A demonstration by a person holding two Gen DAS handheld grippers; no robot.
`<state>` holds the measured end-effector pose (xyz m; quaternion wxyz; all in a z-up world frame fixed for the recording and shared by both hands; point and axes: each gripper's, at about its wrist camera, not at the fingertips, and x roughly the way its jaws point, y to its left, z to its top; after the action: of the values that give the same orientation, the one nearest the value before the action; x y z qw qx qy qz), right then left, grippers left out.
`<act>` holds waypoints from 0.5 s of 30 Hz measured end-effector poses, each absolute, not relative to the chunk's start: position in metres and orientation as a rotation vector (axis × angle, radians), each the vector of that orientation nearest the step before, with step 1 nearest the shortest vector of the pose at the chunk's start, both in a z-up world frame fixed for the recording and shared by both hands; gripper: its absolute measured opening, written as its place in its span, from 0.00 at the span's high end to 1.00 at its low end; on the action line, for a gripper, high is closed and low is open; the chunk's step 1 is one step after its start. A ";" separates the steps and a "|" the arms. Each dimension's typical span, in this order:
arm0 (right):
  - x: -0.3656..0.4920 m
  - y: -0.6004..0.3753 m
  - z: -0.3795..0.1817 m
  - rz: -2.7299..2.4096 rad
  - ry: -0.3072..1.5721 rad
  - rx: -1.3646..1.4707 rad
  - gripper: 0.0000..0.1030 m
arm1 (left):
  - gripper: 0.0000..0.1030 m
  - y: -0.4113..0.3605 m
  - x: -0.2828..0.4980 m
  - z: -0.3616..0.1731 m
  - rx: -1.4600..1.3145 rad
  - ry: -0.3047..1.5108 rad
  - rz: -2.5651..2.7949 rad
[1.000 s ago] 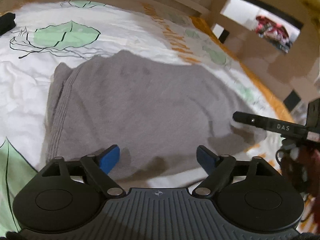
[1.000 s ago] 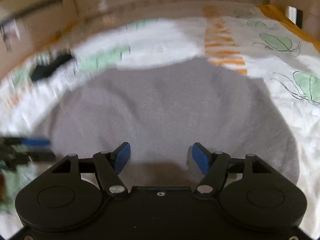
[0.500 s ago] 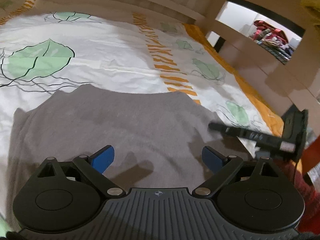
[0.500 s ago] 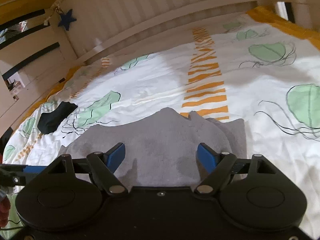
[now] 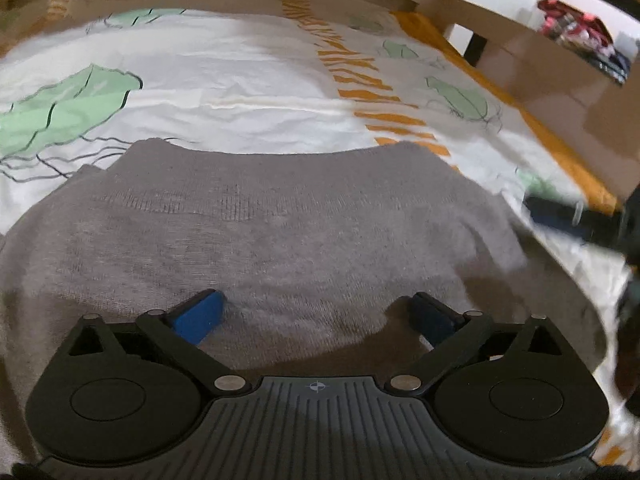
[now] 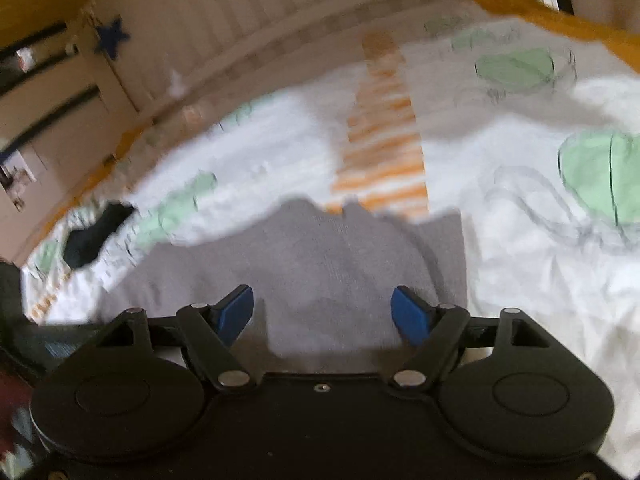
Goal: Fold large clothes
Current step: 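Press the folded sweater flat with both grippers near its ribbed edge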
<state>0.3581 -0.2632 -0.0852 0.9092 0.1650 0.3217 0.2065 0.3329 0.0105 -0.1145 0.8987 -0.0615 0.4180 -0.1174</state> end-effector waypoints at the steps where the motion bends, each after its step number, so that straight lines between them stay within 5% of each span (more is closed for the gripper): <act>1: 0.360 -0.264 -0.080 0.428 0.641 0.336 0.25 | 0.01 0.010 0.332 -0.115 -0.125 0.864 -0.237; 7: 0.408 -0.264 -0.075 0.390 0.670 0.256 0.45 | 0.01 0.008 0.333 -0.114 -0.124 0.872 -0.219; 15: 0.428 -0.251 -0.102 0.409 0.754 0.204 0.46 | 0.01 0.003 0.336 -0.115 -0.104 0.876 -0.206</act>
<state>0.4285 -0.2508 -0.1024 0.9045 0.0989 0.3648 0.1977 0.3358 0.0031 -0.1151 0.8991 -0.0501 0.4233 -0.0995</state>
